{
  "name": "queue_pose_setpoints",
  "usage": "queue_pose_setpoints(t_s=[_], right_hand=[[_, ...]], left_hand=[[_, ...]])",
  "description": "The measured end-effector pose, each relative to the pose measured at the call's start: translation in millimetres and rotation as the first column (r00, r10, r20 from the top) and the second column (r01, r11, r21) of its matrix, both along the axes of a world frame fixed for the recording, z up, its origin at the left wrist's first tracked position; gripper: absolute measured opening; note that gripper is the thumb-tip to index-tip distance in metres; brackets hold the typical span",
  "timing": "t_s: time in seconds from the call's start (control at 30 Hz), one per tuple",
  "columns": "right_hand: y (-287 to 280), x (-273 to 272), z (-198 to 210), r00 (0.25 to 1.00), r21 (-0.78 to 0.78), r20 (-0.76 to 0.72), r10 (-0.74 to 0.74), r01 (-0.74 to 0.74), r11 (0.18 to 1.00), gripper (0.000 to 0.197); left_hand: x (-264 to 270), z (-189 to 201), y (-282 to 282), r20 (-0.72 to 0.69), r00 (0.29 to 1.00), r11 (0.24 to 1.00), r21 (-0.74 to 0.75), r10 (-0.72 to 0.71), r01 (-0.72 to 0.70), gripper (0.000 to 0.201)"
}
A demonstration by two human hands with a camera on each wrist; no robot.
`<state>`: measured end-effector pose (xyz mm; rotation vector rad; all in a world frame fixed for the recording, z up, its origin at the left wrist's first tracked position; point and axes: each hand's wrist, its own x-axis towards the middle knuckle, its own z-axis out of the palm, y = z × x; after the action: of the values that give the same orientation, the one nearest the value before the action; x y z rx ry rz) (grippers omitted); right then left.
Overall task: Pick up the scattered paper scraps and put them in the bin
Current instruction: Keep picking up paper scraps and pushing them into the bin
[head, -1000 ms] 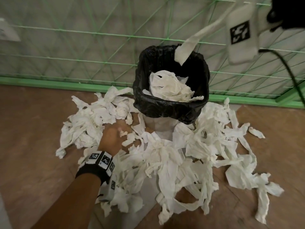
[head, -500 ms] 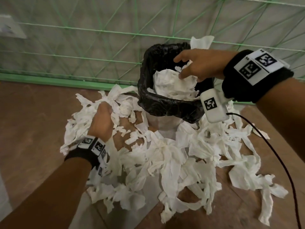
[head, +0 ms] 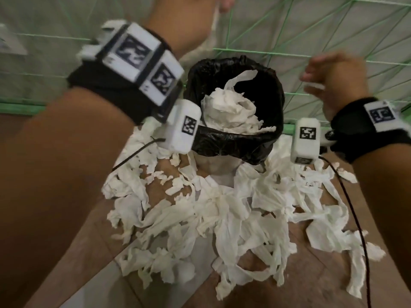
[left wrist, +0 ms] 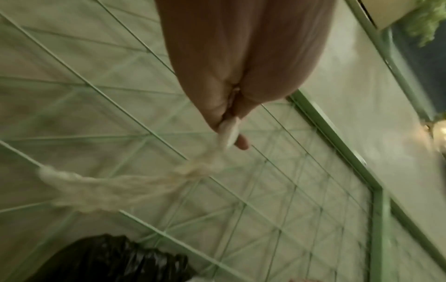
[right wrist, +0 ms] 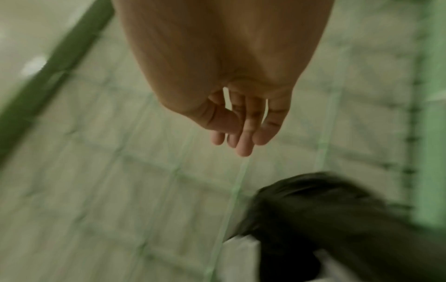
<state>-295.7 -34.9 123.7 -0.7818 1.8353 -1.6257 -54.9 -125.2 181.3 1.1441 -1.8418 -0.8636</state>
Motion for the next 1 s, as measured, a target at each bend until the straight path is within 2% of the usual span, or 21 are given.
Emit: queue_pose_setpoints(t_s=[0.07, 0.1, 0.13, 0.2, 0.23, 0.3, 0.33, 0.37, 0.43, 0.47, 0.5, 0.57, 0.63, 0.7, 0.73, 0.77, 0.83, 0.93, 0.97, 1.0], right_hand=[[12, -17, -31, 0.996, 0.148, -0.025, -0.083, 0.085, 0.985, 0.029], [19, -25, -49, 0.996, 0.274, -0.078, -0.052, 0.072, 0.959, 0.027], [26, -32, -69, 0.988, 0.436, -0.151, 0.037, 0.033, 0.899, 0.023], [42, -40, -105, 0.914, 0.754, -0.243, 0.324, -0.032, 0.656, 0.013], [51, -41, -121, 0.869, 0.854, -0.237, 0.434, -0.027, 0.520, 0.021], [66, -35, -148, 0.776, 0.947, -0.194, 0.601, -0.012, 0.320, 0.046], [72, -31, -157, 0.716, 0.961, -0.195, 0.670, 0.004, 0.276, 0.053], [77, -26, -164, 0.660, 0.964, -0.218, 0.719, 0.030, 0.264, 0.053], [81, -20, -171, 0.594, 0.945, -0.305, 0.744, 0.089, 0.316, 0.038], [80, -19, -172, 0.575, 0.931, -0.348, 0.740, 0.120, 0.344, 0.031], [78, -19, -170, 0.561, 0.922, -0.376, 0.738, 0.148, 0.357, 0.026], [72, -21, -159, 0.554, 0.911, -0.405, 0.728, 0.177, 0.372, 0.022], [64, -25, -144, 0.545, 0.905, -0.417, 0.727, 0.176, 0.387, 0.023], [56, -31, -129, 0.547, 0.889, -0.445, 0.709, 0.176, 0.422, 0.025], [53, -34, -122, 0.552, 0.881, -0.460, 0.696, 0.185, 0.435, 0.029], [50, -36, -114, 0.547, 0.868, -0.482, 0.684, 0.195, 0.456, 0.031], [44, -37, -100, 0.553, 0.844, -0.515, 0.655, 0.192, 0.502, 0.031], [38, -31, -76, 0.574, 0.804, -0.547, 0.609, 0.160, 0.572, 0.033], [36, -28, -67, 0.578, 0.788, -0.561, 0.593, 0.152, 0.597, 0.036], [34, -26, -58, 0.578, 0.767, -0.579, 0.575, 0.146, 0.625, 0.039]], left_hand=[[-25, -6, 6, -0.020, 0.999, 0.998, 0.055, -0.031, 0.032, 0.030], [-36, -11, 11, 0.013, 0.998, 0.994, 0.094, -0.063, 0.061, 0.026], [-44, -15, 14, 0.046, 0.996, 0.992, 0.106, -0.080, 0.075, 0.024], [-51, -32, 11, 0.226, 0.967, 0.987, 0.137, -0.115, 0.085, 0.027], [-55, -38, 9, 0.340, 0.929, 0.978, 0.190, -0.146, 0.084, 0.027], [-61, -49, 10, 0.558, 0.794, 0.955, 0.285, -0.239, 0.087, 0.039], [-63, -53, 13, 0.631, 0.709, 0.929, 0.357, -0.315, 0.096, 0.047], [-64, -55, 16, 0.663, 0.656, 0.913, 0.395, -0.360, 0.103, 0.051], [-63, -57, 18, 0.676, 0.636, 0.922, 0.350, -0.372, 0.167, 0.050], [-61, -58, 15, 0.646, 0.681, 0.934, 0.313, -0.344, 0.174, 0.049], [-58, -55, 13, 0.558, 0.776, 0.949, 0.268, -0.293, 0.166, 0.049], [-48, -45, 7, 0.316, 0.931, 0.972, 0.199, -0.184, 0.124, 0.042], [-21, -45, -6, 0.151, 0.988, 0.995, 0.100, -0.036, 0.021, 0.030], [19, -56, -17, -0.049, 0.979, 0.964, 0.190, 0.196, -0.184, 0.020], [39, -70, -21, 0.024, 0.959, 0.937, 0.206, 0.283, -0.281, 0.020], [56, -91, -22, 0.201, 0.927, 0.913, 0.202, 0.316, -0.354, 0.025], [86, -142, -13, 0.534, 0.800, 0.884, 0.190, 0.273, -0.428, 0.028], [116, -203, 25, 0.734, 0.653, 0.829, 0.238, 0.188, -0.507, 0.025], [124, -217, 40, 0.803, 0.586, 0.809, 0.270, 0.110, -0.522, 0.022], [131, -230, 55, 0.853, 0.520, 0.800, 0.285, 0.039, -0.528, 0.031]])
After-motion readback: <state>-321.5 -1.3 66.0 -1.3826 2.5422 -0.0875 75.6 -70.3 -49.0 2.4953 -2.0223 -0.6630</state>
